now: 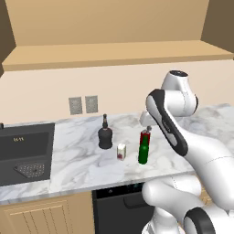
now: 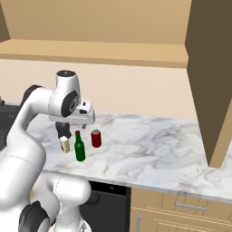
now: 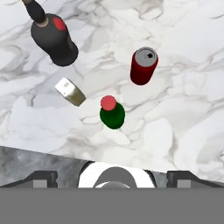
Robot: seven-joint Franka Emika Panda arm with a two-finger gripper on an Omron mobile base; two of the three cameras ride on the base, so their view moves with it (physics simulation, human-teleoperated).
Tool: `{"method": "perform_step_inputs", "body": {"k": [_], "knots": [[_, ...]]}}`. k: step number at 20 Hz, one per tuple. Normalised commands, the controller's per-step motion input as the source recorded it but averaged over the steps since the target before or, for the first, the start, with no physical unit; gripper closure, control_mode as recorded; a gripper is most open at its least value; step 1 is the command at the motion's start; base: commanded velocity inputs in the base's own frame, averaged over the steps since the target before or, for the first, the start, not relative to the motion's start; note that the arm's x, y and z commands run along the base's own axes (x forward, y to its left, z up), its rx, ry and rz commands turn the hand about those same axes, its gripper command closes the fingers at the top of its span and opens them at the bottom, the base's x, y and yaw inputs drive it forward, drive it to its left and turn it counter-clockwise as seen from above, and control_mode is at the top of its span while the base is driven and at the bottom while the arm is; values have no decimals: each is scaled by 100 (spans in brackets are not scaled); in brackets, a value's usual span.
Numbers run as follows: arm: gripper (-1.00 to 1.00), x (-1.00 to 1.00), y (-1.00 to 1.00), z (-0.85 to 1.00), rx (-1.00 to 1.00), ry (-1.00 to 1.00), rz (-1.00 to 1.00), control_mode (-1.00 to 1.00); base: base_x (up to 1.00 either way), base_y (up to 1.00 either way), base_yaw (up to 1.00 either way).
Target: Sort all alcoholic drinks to one cabinet, and non-alcoholic drinks to the other.
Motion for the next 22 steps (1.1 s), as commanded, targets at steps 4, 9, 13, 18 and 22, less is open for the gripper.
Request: {"method": "perform_step_inputs", "body": {"k": [4,9,13,18,22], "knots": [[-100,0,3,-22,0,0,4,-100,0,0,0],[-100,3,10,-16,0,0,0,-100,0,0,0],[-100,8,9,-13,0,0,0,-100,0,0,0],[-100,14,5,-18,0,0,-1,-100,0,0,0],[-100,16,3,-17,-1,0,-2,-100,0,0,0]]}}
